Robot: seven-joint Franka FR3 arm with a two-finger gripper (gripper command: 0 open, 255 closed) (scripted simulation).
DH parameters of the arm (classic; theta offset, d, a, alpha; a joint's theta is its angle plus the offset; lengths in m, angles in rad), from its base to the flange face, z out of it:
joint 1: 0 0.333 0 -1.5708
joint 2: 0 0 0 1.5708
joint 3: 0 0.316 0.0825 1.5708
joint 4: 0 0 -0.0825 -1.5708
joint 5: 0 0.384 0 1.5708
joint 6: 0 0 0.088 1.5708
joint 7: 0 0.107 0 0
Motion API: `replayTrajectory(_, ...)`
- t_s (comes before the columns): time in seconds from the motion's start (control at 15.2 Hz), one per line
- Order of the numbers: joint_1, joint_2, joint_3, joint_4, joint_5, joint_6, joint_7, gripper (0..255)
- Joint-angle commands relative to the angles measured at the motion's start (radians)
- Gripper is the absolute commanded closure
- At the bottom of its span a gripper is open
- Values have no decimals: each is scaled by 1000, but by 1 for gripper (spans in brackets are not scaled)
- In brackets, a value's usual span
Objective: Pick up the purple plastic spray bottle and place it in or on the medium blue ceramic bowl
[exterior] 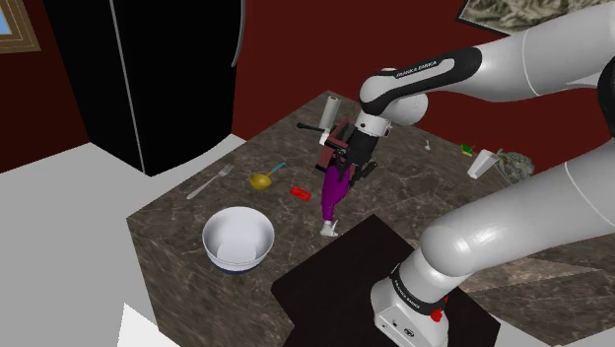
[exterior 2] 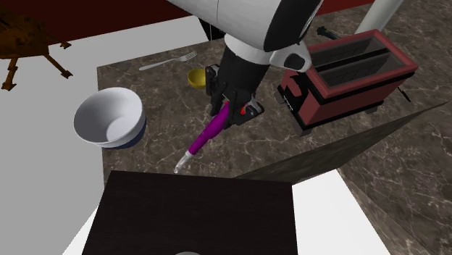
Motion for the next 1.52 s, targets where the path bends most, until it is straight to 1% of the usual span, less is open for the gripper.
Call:
replayTrajectory(0.0,-2,-17,1,14,-5,-31,8,255)
replayTrajectory(0.59,-7,-84,5,79,-20,-160,39,255)
replayTrajectory(0.99,84,-51,113,84,77,-100,169,255)
replayTrajectory(1.45,180,44,233,147,170,-24,315,255)
